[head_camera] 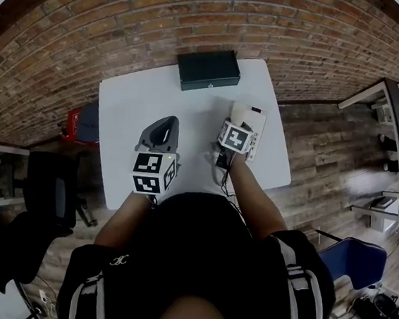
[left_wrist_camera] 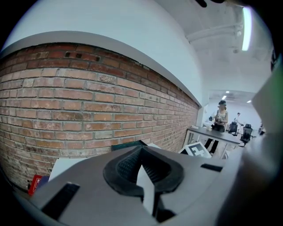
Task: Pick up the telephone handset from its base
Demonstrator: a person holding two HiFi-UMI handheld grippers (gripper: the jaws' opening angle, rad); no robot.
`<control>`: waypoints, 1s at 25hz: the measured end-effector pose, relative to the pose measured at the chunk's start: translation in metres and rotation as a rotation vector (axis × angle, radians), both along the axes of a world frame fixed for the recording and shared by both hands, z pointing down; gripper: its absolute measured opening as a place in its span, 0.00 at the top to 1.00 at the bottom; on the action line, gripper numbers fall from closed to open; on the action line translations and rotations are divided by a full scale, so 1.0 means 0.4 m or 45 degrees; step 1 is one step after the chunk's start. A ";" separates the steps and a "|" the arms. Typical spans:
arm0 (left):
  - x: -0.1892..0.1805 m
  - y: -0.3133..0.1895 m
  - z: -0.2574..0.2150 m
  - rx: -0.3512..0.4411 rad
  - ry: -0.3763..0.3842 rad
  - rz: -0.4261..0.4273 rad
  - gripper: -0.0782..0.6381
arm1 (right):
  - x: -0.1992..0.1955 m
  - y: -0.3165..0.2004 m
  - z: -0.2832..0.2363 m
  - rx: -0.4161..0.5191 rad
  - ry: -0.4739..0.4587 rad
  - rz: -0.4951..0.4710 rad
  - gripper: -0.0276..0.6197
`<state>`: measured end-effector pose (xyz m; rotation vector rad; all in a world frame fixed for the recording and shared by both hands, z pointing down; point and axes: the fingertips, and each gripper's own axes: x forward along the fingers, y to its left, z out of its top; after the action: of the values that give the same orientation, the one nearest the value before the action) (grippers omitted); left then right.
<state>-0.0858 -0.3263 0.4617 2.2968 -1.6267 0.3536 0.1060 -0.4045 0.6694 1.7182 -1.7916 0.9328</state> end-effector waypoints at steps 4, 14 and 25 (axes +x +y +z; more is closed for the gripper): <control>0.004 0.003 -0.006 0.011 0.008 0.012 0.89 | -0.002 0.006 -0.047 0.075 -0.044 -0.026 0.63; 0.057 0.002 -0.003 0.011 0.043 0.094 0.89 | 0.000 0.028 -0.272 0.466 -0.090 -0.151 0.63; 0.182 -0.005 -0.003 0.025 0.084 0.250 0.89 | 0.114 0.097 -0.519 0.735 -0.100 -0.084 0.63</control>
<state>-0.0132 -0.3281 0.4606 2.4624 -1.3832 0.3029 0.1518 -0.3659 0.4618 1.9511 -2.3131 0.4804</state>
